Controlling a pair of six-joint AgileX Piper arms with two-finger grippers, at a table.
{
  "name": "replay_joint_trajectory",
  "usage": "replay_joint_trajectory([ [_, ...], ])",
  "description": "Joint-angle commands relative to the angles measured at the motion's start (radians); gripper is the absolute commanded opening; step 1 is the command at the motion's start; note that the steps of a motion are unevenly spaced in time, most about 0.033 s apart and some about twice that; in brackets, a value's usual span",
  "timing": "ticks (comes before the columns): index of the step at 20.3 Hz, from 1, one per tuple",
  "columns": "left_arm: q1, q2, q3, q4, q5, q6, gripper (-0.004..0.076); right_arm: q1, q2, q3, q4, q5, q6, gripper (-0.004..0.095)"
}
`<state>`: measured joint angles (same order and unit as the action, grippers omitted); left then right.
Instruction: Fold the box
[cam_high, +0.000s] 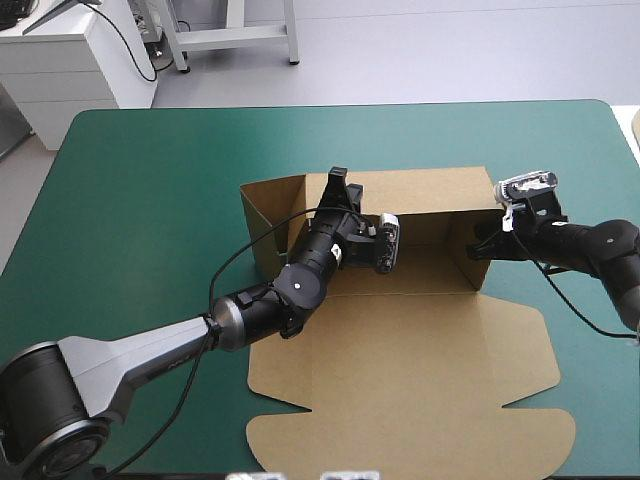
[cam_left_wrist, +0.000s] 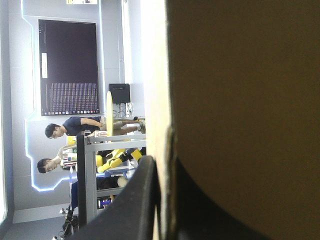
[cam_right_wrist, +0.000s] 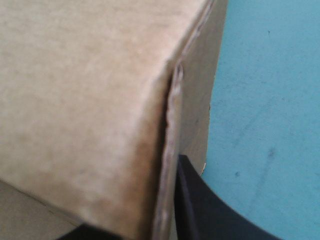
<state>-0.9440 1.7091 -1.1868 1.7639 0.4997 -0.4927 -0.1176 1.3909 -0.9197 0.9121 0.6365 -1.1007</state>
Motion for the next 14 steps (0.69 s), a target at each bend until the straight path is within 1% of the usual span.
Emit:
replay_joint_trajectory([
  [1,-0.006,-0.031,-0.01,0.022,0.019,-0.016,0.0127,-0.003,-0.012,-0.007,0.031,0.078,0.047,0.0003],
  [2,-0.011,-0.031,-0.01,0.022,0.019,-0.016,0.0165,-0.003,-0.012,-0.007,0.019,0.071,0.062,0.0003],
  [3,-0.02,-0.031,-0.01,0.02,0.017,-0.016,0.0234,-0.003,-0.012,-0.007,-0.01,0.059,0.095,0.0003],
  [4,-0.027,-0.031,-0.01,0.02,0.013,-0.016,0.0284,-0.003,-0.012,-0.007,-0.03,0.056,0.11,0.0003],
  [5,-0.038,-0.031,-0.01,0.02,0.013,-0.016,0.0309,-0.003,-0.012,-0.007,-0.052,0.056,0.126,0.0003],
  [10,-0.118,-0.031,-0.01,0.023,0.015,-0.018,0.0314,-0.003,-0.012,-0.007,-0.064,0.053,0.133,0.0003],
  [14,-0.173,-0.035,-0.01,0.023,0.042,-0.018,0.0314,-0.003,-0.012,-0.007,-0.064,0.052,0.133,0.0003],
])
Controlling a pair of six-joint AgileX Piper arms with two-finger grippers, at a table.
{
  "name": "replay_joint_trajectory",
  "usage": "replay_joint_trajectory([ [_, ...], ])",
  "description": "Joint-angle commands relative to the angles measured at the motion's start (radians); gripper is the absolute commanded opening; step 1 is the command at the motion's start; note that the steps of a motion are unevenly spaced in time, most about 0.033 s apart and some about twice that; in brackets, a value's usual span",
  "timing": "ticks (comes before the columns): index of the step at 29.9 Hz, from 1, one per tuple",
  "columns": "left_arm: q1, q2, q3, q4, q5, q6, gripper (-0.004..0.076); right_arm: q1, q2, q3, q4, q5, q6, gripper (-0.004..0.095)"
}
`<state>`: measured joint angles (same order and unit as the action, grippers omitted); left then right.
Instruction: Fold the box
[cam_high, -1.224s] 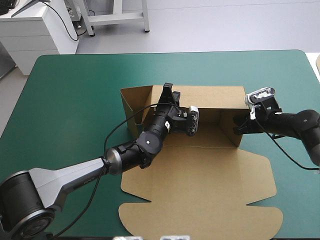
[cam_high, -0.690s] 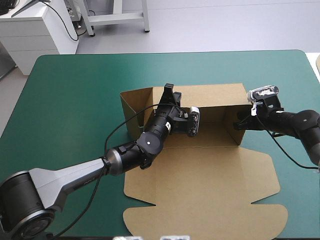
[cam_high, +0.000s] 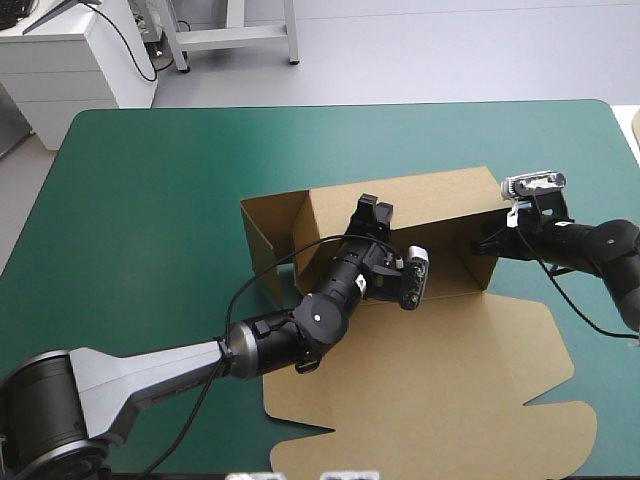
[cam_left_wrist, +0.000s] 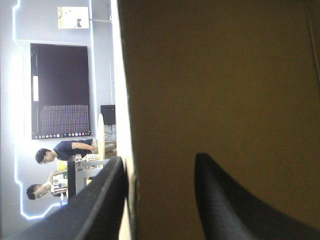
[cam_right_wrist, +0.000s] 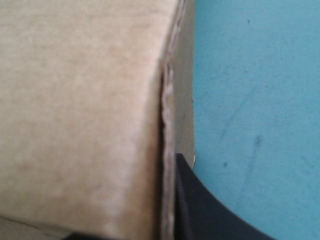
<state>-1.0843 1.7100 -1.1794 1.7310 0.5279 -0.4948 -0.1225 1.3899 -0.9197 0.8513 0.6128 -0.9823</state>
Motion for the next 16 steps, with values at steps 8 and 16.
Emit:
replay_joint_trajectory([
  [8,-0.122,-0.101,-0.018,0.056,0.017,-0.014,0.0313,0.001,-0.011,-0.007,-0.003,-0.021,0.099,0.0003],
  [16,-0.199,-0.205,-0.018,0.053,0.027,-0.089,0.03,0.001,-0.011,-0.007,-0.003,-0.063,0.12,0.0003],
])
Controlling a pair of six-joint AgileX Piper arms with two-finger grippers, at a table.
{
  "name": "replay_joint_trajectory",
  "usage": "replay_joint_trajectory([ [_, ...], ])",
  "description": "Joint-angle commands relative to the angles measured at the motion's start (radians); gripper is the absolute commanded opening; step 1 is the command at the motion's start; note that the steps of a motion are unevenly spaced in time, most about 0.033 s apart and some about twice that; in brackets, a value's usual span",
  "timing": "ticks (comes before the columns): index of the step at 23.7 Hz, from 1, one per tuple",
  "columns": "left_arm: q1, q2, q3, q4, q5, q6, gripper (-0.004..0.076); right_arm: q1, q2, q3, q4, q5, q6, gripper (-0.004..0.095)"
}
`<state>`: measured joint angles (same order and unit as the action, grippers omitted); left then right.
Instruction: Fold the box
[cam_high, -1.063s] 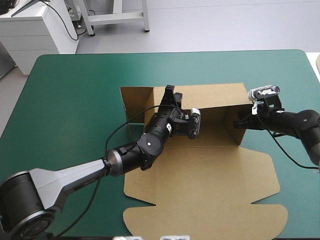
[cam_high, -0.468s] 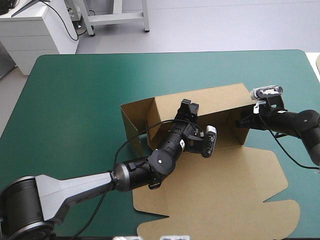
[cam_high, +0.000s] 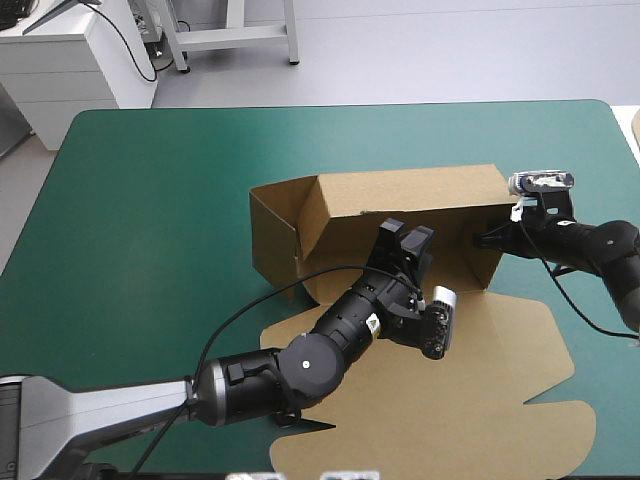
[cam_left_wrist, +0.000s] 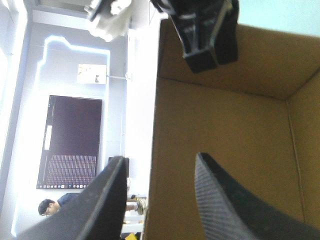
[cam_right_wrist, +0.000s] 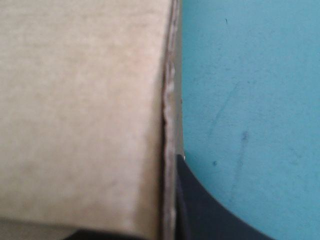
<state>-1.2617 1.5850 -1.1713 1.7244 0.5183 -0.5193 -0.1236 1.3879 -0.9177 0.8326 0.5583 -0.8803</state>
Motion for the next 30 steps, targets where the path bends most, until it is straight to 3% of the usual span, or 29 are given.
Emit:
replay_joint_trajectory([
  [1,-0.023,-0.099,-0.026,0.059,0.039,-0.089,0.0269,0.003,-0.009,-0.009,0.015,-0.009,0.018,0.0003],
  [3,-0.017,-0.123,-0.026,0.059,0.058,-0.103,0.0184,0.003,-0.009,-0.009,0.008,-0.002,0.018,0.0003],
  [5,-0.002,-0.157,-0.026,0.059,0.09,-0.114,0.0016,0.003,-0.009,-0.012,-0.012,0.017,0.027,0.0003],
  [6,0.008,-0.174,-0.026,0.059,0.105,-0.114,0.0,0.003,-0.009,-0.016,-0.034,0.032,0.043,0.0003],
  [10,0.148,-0.285,-0.039,-0.024,0.155,-0.116,0.0012,0.003,-0.025,-0.11,-0.231,0.167,0.222,0.0003],
  [14,0.375,-0.38,-0.072,-0.194,0.155,-0.144,0.0012,0.007,-0.021,-0.255,-0.268,0.365,0.376,0.0003],
  [18,0.655,-0.417,-0.072,-0.434,0.151,-0.192,0.0012,0.108,0.006,-0.356,-0.411,0.488,0.517,0.0003],
  [21,0.857,-0.417,-0.072,-0.699,0.151,-0.146,0.0012,0.228,0.069,-0.415,-0.524,0.522,0.63,0.0002],
  [30,1.121,-0.415,-0.048,-1.215,0.158,0.198,0.0012,0.283,0.263,-0.537,-0.566,0.505,0.675,0.0004],
])
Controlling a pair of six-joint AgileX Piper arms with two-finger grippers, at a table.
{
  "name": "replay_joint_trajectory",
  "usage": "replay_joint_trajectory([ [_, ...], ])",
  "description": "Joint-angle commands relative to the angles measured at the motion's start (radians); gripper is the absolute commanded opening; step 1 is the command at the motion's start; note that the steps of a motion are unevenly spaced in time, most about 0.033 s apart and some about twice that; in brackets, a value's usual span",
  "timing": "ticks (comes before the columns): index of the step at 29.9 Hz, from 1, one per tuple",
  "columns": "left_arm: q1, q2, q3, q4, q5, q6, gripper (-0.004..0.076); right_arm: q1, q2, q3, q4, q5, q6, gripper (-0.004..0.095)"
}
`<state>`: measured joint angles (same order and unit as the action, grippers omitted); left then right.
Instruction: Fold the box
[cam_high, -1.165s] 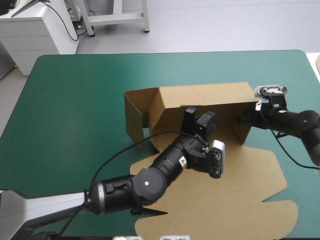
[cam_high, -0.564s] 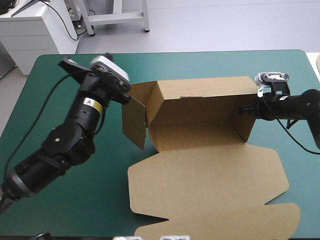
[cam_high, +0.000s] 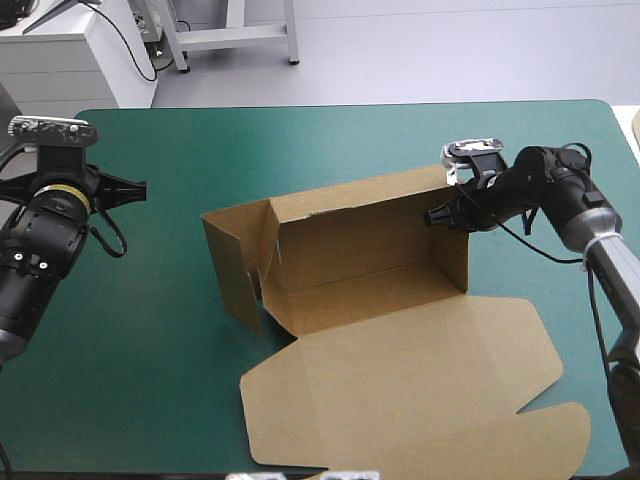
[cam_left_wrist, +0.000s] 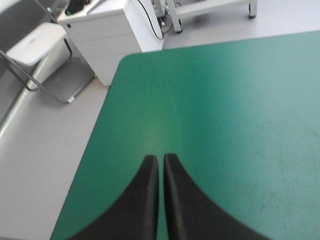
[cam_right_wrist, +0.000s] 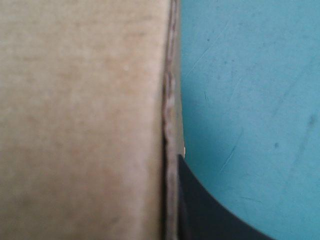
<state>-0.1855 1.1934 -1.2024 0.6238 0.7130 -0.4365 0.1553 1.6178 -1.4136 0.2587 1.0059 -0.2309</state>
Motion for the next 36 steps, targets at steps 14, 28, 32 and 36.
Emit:
replay_joint_trajectory([
  [14,0.073,-0.023,-0.01,-0.283,0.02,0.257,0.0012,0.004,0.175,-0.147,0.01,-0.176,-0.05,0.033],
  [28,0.073,-0.023,-0.01,-0.281,0.073,0.295,0.0012,0.002,0.157,-0.504,-0.07,0.094,-0.015,0.0319],
  [32,0.073,-0.023,-0.01,-0.281,0.077,0.295,0.0012,0.002,0.159,-0.517,-0.171,0.143,0.038,0.0317],
  [36,0.073,-0.023,-0.01,-0.281,0.077,0.295,0.0012,0.002,0.171,-0.515,-0.164,0.156,0.074,0.0304],
])
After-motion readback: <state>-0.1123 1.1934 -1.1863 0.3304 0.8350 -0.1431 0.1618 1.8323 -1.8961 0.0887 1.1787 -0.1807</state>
